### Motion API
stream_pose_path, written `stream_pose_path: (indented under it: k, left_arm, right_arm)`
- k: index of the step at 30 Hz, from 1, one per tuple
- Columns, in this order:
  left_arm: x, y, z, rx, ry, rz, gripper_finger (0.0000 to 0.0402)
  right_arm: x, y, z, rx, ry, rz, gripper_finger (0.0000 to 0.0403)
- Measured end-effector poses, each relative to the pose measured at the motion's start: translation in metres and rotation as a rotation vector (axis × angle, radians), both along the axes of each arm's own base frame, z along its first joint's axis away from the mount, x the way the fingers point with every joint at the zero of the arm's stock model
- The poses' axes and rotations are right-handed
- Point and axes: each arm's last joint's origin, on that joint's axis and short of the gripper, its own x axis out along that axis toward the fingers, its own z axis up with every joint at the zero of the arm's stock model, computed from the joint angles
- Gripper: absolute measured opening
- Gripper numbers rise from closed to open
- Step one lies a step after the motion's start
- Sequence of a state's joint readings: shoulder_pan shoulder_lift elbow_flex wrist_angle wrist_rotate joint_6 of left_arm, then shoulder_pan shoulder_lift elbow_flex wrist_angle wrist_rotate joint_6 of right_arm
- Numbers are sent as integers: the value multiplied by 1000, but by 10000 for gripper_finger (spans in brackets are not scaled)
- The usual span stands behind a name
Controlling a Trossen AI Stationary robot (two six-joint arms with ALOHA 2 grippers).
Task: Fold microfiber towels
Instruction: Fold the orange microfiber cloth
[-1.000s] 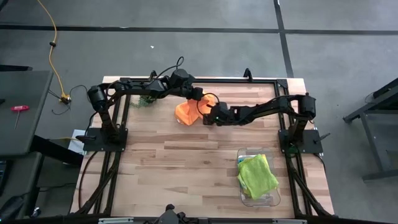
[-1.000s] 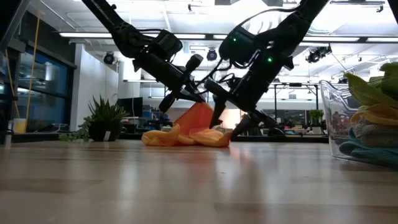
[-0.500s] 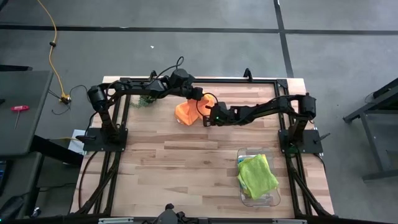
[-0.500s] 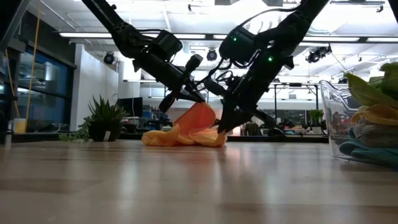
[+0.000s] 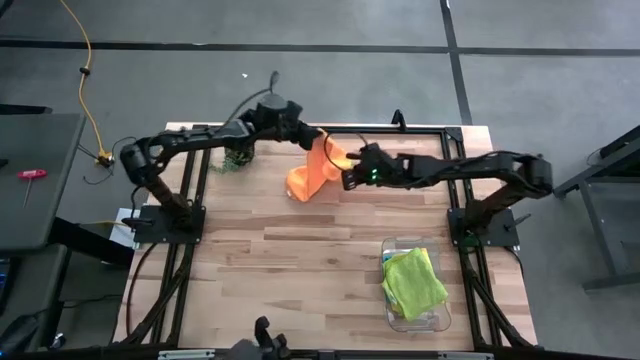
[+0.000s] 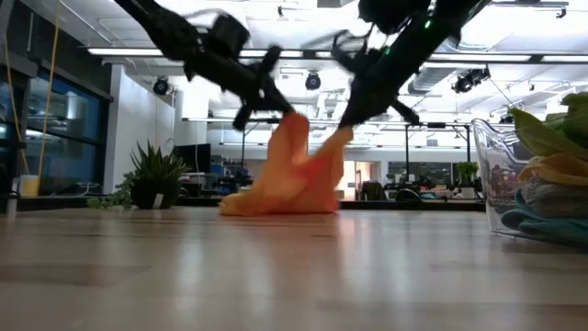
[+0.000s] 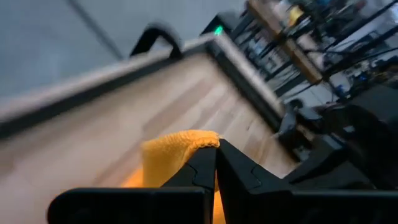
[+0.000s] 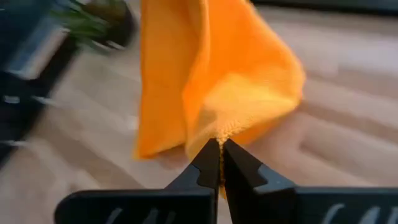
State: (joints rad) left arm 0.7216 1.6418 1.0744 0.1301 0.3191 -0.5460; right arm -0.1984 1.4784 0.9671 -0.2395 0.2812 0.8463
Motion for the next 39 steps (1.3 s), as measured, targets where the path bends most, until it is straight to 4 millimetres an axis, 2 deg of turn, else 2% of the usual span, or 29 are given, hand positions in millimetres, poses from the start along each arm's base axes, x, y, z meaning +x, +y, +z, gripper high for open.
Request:
stream_pose_path:
  k: [4, 8, 16, 21, 24, 27, 34, 39]
  left_arm:
    - [-13, -12, 37, 139, -54, -29, 0]
    - [-26, -28, 70, 306, -92, -62, 0]
    - [-50, -49, 108, 591, -89, -111, 0]
    - [-55, -49, 114, 821, 18, -77, 0]
    - [-59, -43, 116, 875, 71, 1, 0]
    - [-60, -42, 117, 898, 68, 5, 0]
    - [-60, -64, 129, 1043, 58, -110, 0]
    - [-48, -88, 120, 977, 102, -239, 0]
  right_arm:
    - [-16, 0, 30, -49, -77, 34, 1]
    - [-31, -9, 49, -95, -133, 15, 1]
    - [-63, -32, 75, -145, -190, 7, 0]
    - [-86, -51, 88, -176, -229, -22, 0]
    - [-96, -60, 92, -180, -244, -24, 0]
    - [-100, -63, 95, -203, -245, 11, 0]
    - [-100, -46, 108, -370, -240, 156, 0]
    - [-91, -26, 108, -395, -234, 262, 0]
